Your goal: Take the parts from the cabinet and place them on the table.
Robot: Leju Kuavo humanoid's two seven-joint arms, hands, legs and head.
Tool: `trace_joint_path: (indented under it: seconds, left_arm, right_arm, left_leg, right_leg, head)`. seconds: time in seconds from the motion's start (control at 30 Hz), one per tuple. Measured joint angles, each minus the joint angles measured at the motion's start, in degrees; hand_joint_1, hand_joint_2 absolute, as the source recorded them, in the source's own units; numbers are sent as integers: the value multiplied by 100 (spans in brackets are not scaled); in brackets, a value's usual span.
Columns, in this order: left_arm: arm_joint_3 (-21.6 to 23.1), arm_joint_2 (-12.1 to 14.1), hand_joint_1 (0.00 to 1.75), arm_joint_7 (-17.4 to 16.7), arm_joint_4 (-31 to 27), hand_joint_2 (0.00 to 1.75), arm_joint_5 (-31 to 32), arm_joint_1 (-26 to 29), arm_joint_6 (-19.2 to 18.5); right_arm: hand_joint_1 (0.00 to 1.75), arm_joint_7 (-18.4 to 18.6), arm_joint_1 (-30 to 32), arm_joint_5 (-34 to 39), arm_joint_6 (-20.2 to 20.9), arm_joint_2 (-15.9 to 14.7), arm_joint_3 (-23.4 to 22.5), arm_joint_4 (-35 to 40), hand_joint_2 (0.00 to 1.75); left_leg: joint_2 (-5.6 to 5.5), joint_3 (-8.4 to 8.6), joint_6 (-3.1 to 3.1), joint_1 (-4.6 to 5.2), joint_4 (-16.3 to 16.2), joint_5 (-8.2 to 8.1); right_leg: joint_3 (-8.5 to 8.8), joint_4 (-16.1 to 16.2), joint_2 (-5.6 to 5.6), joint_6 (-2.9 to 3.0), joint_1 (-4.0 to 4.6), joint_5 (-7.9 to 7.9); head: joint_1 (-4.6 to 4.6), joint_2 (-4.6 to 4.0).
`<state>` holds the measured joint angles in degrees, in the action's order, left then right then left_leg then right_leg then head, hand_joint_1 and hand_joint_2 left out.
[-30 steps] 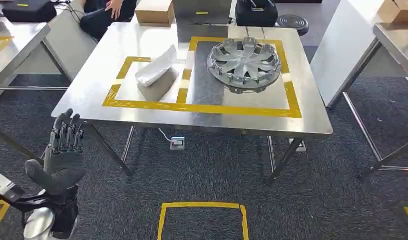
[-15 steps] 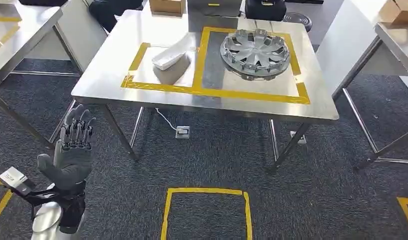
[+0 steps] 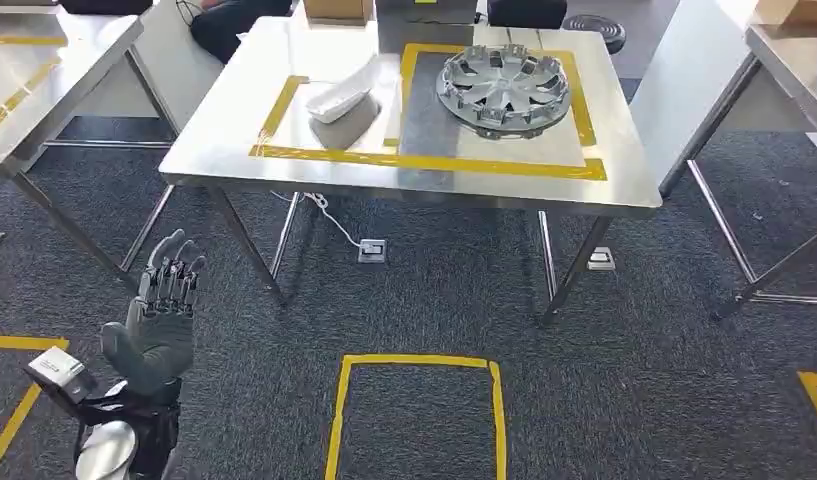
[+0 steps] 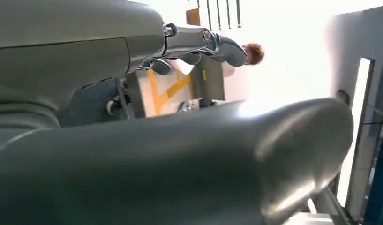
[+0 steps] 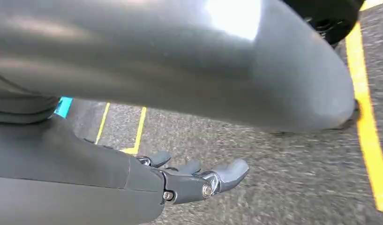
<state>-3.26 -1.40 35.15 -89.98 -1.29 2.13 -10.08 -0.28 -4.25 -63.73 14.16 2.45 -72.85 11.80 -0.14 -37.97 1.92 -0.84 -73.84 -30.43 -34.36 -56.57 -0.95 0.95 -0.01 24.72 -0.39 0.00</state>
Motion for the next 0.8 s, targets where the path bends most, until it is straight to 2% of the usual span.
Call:
trace_joint_path:
  seconds: [0.03,0.07,0.1,0.13,0.2,0.23,0.27,0.3,0.33,0.37,0.4,0.43,0.47,0.5,0.53,0.57,0.6,0.67,0.7,0.8]
  left_arm:
    - [9,0,0,-20,2,0,66,11,55]
    - [28,0,0,-35,9,0,144,19,114]
    - [48,0,0,-57,33,0,206,20,151]
    - [63,0,0,-79,63,0,278,41,188]
    - [83,0,0,-94,217,0,383,105,245]
    - [85,0,0,-77,346,0,418,111,267]
    - [92,2,0,-39,470,0,429,108,283]
    - [94,7,0,-11,589,0,457,113,319]
    - [94,13,0,-13,707,0,494,113,376]
    - [94,15,0,-11,854,0,538,114,429]
    - [94,24,0,-24,1004,0,586,114,499]
    - [94,37,0,-57,1201,0,619,114,567]
    - [92,50,0,-81,1422,0,649,113,623]
    - [92,59,0,-94,1629,0,680,110,684]
    - [85,70,0,-129,1878,175,737,93,772]
    - [79,72,0,-144,2097,175,785,73,836]
    - [74,72,0,-164,2342,175,860,46,903]
    - [72,94,0,-197,2998,175,1133,-106,1052]
    - [72,115,0,-143,3381,175,1254,-159,1143]
    - [66,131,0,-125,4603,175,1456,-434,1422]
  right_arm:
    - [0,0,1,9,0,11,-5,0,0]
    - [0,4,0,15,0,13,-11,0,0]
    - [0,13,3,24,0,11,-15,2,0]
    - [0,24,4,33,0,13,-18,2,0]
    - [0,22,17,37,0,17,-22,0,0]
    - [0,17,35,37,0,20,-24,0,0]
    - [0,9,50,35,0,22,-24,0,0]
    - [0,9,65,33,21,33,-24,0,0]
    - [0,9,76,31,33,39,-24,0,0]
    - [0,9,86,31,31,42,-24,0,0]
    - [0,9,95,28,31,42,-24,0,0]
    - [0,13,108,28,20,42,-24,0,0]
    - [0,24,118,24,20,42,-24,0,0]
    - [0,50,125,17,20,42,-24,0,0]
    - [0,83,127,20,20,44,-26,0,0]
    - [0,101,124,26,20,44,-26,0,0]
    - [0,147,113,31,20,42,-29,0,0]
    - [0,361,109,46,24,48,-55,0,0]
    - [0,437,120,50,24,74,-74,-4,0]
    - [0,560,126,63,4,87,-129,-4,0]
  left_leg:
    - [3,284,17,-16,352,191]
    - [8,672,42,-38,879,238]
    - [4,962,66,-22,1346,-56]
    - [-20,1100,-43,11,1613,-147]
    - [-3,1000,-133,34,1562,-115]
    - [0,978,-200,38,1567,-81]
    - [22,946,-272,10,1585,-40]
    - [27,908,-322,10,1583,-2]
    - [28,849,-357,10,1582,41]
    - [31,787,-368,19,1578,85]
    - [30,727,-371,29,1575,129]
    - [30,672,-368,38,1570,170]
    - [30,645,-362,45,1565,202]
    - [28,618,-357,51,1559,228]
    - [27,605,-345,58,1558,246]
    - [26,604,-336,66,1559,259]
    - [41,598,-320,59,1566,276]
    - [48,574,-255,68,1563,316]
    - [51,567,-306,97,1539,277]
    - [49,564,-244,75,1567,332]
  right_leg:
    - [-67,-37,-6,-31,-19,-41]
    - [-149,-92,-6,-68,-37,-71]
    - [-214,-128,-5,-106,-21,-96]
    - [-239,-165,-2,-137,-7,-127]
    - [-233,-140,7,-195,-11,-226]
    - [-237,-134,7,-240,-25,-261]
    - [-268,-162,12,-263,-45,-233]
    - [-337,-321,31,-291,-50,-32]
    - [-487,-699,39,-321,-51,266]
    - [-674,-1206,44,-341,-51,555]
    - [-834,-1676,47,-349,-49,778]
    - [-896,-1954,50,-342,-46,888]
    - [-816,-1922,52,-325,-43,855]
    - [-591,-1648,54,-297,-37,723]
    - [-239,-1136,57,-256,-24,510]
    - [154,-532,70,-190,8,309]
    - [387,-108,82,-117,31,393]
    - [388,-59,75,-112,62,350]
    - [388,-35,74,-200,28,338]
    - [363,-56,68,-149,51,319]
  head:
    - [0,0]
    - [-4,0]
    - [-20,0]
    - [-29,0]
    - [-4,0]
    - [-9,0]
    - [-7,0]
    - [2,0]
    - [17,0]
    - [22,0]
    - [24,0]
    - [24,0]
    - [26,0]
    - [26,0]
    - [28,0]
    - [28,0]
    - [28,0]
    - [31,0]
    - [24,0]
    - [24,0]
